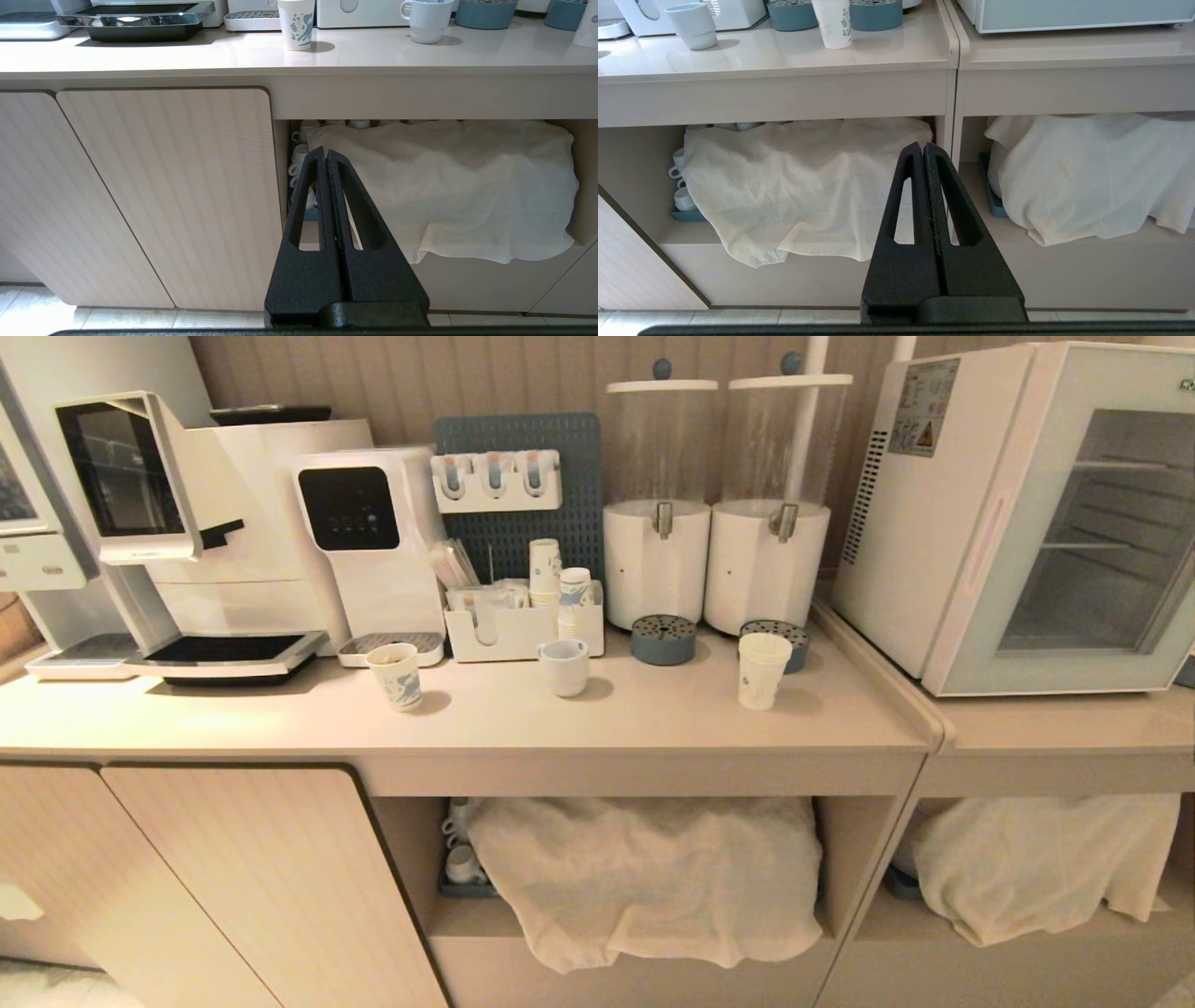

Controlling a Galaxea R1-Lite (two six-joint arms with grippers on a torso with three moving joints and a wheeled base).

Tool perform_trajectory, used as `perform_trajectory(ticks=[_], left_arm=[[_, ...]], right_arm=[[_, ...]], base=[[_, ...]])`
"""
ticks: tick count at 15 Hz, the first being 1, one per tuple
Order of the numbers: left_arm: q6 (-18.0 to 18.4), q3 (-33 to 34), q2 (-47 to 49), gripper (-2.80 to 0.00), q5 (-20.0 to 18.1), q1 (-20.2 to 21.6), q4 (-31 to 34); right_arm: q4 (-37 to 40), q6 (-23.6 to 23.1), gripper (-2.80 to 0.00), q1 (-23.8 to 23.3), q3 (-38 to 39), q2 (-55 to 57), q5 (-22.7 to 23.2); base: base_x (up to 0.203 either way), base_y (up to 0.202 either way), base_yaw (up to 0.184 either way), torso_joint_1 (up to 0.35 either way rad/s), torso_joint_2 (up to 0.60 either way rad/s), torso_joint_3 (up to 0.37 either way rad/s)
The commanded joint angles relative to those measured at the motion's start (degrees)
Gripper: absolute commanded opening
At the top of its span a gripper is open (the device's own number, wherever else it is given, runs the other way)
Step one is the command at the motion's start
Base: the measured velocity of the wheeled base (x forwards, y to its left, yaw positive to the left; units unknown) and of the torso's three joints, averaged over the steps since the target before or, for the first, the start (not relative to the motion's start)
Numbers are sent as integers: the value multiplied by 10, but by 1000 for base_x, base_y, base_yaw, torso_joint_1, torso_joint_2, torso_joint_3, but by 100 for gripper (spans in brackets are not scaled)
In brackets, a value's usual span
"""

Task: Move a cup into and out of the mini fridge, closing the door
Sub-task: Open the freezer door

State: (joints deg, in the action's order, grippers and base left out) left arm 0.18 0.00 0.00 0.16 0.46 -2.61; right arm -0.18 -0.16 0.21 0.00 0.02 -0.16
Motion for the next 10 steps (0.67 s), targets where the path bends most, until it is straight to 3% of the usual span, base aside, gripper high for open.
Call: perform_trajectory(ticks=[1,10], left_arm=[[-1,10,0,-280,0,0,0],[-4,10,0,-280,0,0,0]], right_arm=[[0,0,-280,0,1,-1,0],[0,0,-280,0,1,-1,0]], base=[[0,0,0,0,0,0],[0,0,0,0,0,0]])
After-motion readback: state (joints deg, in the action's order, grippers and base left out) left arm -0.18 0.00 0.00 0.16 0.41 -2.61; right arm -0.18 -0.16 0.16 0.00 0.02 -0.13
